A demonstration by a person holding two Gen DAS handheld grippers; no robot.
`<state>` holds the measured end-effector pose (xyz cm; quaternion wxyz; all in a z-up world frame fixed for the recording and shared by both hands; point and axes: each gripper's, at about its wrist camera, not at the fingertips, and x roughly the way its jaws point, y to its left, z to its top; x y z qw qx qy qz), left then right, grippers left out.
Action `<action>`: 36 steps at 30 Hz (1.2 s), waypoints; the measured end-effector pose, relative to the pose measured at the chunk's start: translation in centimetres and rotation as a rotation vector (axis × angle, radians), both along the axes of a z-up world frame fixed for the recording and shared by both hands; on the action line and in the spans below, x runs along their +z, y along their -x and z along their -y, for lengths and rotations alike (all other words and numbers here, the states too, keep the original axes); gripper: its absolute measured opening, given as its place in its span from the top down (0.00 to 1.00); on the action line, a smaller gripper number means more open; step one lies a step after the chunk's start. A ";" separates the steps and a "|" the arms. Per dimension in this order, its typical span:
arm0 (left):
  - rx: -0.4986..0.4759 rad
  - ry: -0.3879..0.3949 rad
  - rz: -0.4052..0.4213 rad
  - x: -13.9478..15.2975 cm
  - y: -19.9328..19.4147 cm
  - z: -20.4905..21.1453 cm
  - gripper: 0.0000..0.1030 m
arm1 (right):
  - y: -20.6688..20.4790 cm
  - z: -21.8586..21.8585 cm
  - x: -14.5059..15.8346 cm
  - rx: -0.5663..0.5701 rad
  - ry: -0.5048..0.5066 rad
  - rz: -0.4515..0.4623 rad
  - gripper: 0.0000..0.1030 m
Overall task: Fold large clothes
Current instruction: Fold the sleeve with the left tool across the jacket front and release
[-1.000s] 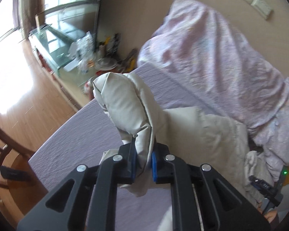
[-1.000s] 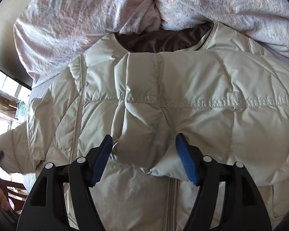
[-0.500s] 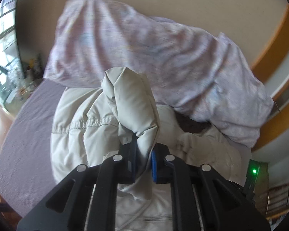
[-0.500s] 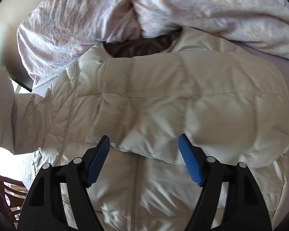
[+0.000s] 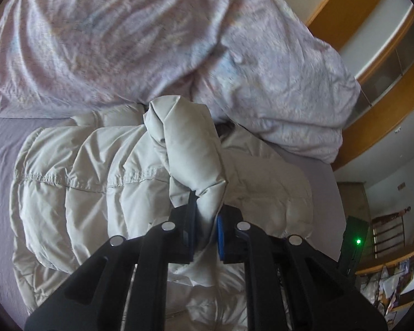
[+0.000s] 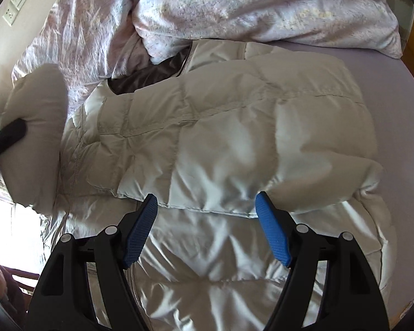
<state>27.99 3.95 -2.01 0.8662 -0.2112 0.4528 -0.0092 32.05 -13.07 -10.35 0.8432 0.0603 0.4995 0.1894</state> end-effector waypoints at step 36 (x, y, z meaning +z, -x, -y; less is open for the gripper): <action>0.096 -0.193 -0.143 -5.0 3.0 -6.0 0.43 | -2.3 -9.4 -0.9 0.179 0.065 0.033 0.82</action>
